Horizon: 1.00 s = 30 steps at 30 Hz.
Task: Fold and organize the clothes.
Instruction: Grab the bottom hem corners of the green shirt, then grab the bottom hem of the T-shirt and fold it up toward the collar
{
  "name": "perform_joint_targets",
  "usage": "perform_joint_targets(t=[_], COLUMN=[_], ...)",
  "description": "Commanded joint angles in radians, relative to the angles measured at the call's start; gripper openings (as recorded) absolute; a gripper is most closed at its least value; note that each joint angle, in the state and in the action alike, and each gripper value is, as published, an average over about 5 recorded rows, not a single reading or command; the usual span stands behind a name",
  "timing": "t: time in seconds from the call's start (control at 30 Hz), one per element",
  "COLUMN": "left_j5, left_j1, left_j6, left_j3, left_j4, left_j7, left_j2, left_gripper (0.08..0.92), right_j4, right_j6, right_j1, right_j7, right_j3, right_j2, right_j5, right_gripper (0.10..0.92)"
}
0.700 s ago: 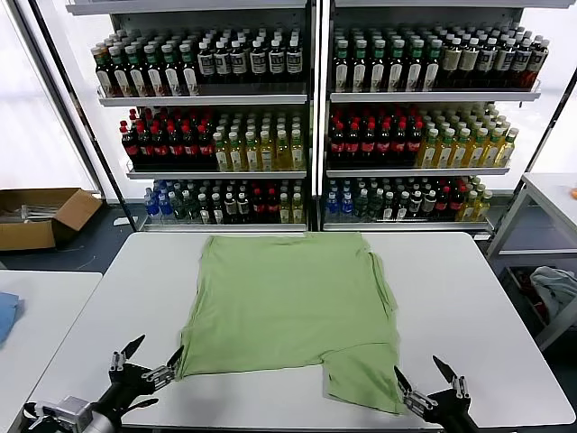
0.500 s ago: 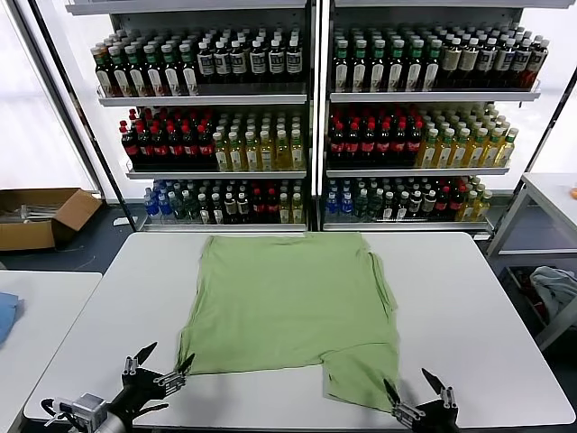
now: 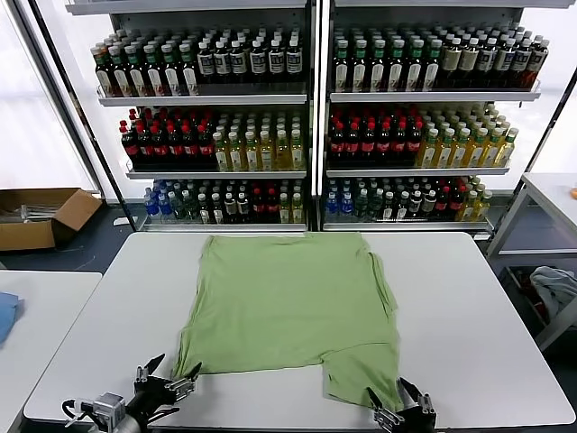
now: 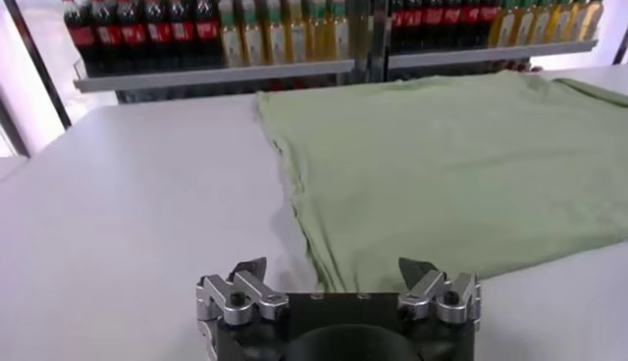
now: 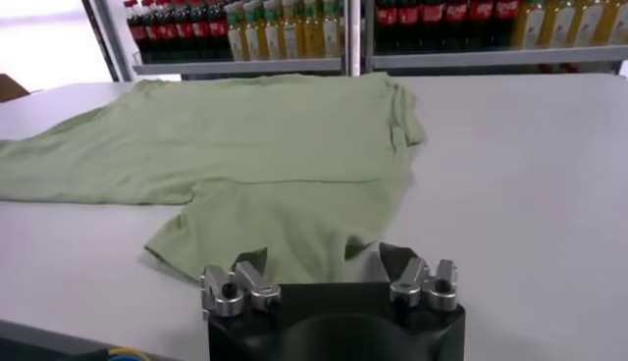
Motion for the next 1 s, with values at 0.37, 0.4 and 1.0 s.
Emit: perform_joint_targets(t=[0.37,0.4,1.0], left_j5=[0.016,0.019,0.021], left_j1=[0.013,0.017,0.131], left_j6=[0.02,0.018,-0.007], left_j3=[0.045,0.046,0.008], left_j4=[0.004,0.0,-0.159], left_j7=[-0.024,-0.023,-0.06], left_j2=[-0.02,-0.021,-0.053], left_gripper=[0.42,0.394,0.085], right_j4=[0.006,0.009,0.097], right_j6=[-0.009,-0.008,0.205], right_j1=[0.004,0.003,-0.183], right_j7=[0.015,0.015,-0.2], right_j3=[-0.035,-0.034,0.068], right_j2=[0.001,0.002,-0.018], right_j5=[0.02,0.023,0.106], right_gripper=[0.307,0.281,0.109])
